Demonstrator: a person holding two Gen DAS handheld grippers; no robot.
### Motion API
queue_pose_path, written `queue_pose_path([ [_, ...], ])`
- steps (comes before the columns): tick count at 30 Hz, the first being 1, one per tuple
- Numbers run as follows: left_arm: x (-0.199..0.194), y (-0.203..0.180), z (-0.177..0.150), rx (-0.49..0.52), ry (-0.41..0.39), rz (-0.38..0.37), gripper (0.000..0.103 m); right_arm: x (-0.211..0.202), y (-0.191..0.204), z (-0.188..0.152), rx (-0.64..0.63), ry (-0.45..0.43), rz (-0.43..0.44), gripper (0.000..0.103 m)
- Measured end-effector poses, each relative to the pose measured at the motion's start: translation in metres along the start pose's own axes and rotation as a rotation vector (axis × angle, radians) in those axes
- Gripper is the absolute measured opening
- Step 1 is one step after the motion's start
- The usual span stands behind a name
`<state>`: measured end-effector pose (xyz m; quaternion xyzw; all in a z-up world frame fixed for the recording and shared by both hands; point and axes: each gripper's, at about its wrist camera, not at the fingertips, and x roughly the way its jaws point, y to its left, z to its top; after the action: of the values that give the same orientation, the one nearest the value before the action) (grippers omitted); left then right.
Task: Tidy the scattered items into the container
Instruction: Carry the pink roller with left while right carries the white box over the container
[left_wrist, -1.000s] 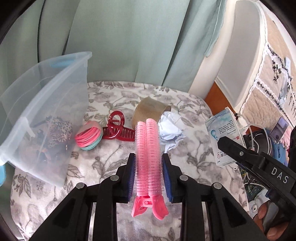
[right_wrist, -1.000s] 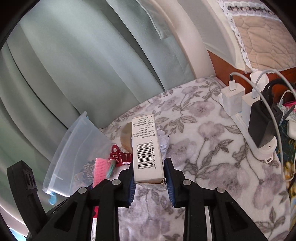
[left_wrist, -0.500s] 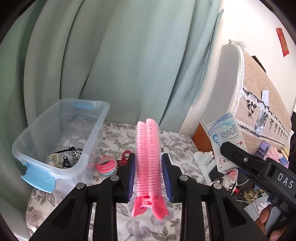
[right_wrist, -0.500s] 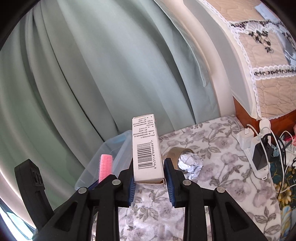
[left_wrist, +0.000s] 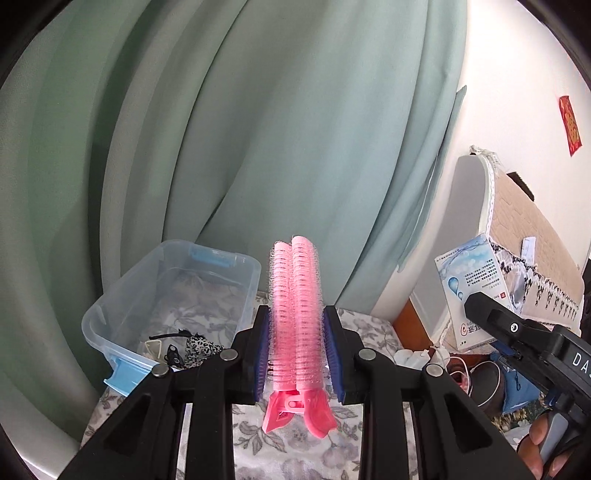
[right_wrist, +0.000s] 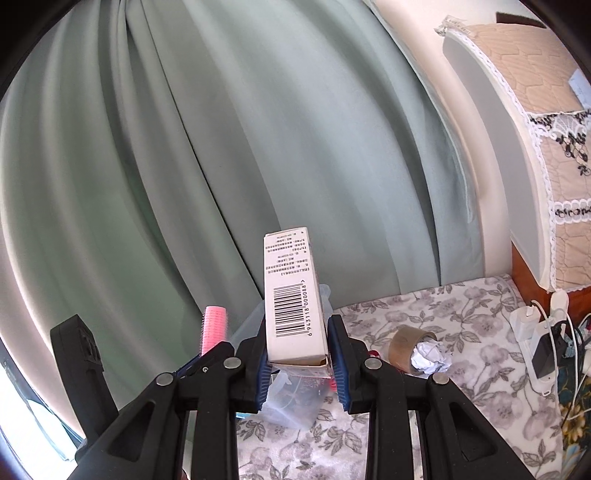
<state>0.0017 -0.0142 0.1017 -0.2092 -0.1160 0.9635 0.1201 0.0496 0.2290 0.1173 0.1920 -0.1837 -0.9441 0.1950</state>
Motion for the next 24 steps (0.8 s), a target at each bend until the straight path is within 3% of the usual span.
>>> queue_pose_path([
  [10,0.003,0.041,-0.001,-0.052,0.005,0.062,0.029,0.035,0.032,0.001,-0.064,0.062,0.039,0.031],
  [24,0.029,0.107,-0.012,-0.150,0.059,0.129,0.029,0.120,0.059,-0.033,-0.124,0.264,0.071,0.031],
])
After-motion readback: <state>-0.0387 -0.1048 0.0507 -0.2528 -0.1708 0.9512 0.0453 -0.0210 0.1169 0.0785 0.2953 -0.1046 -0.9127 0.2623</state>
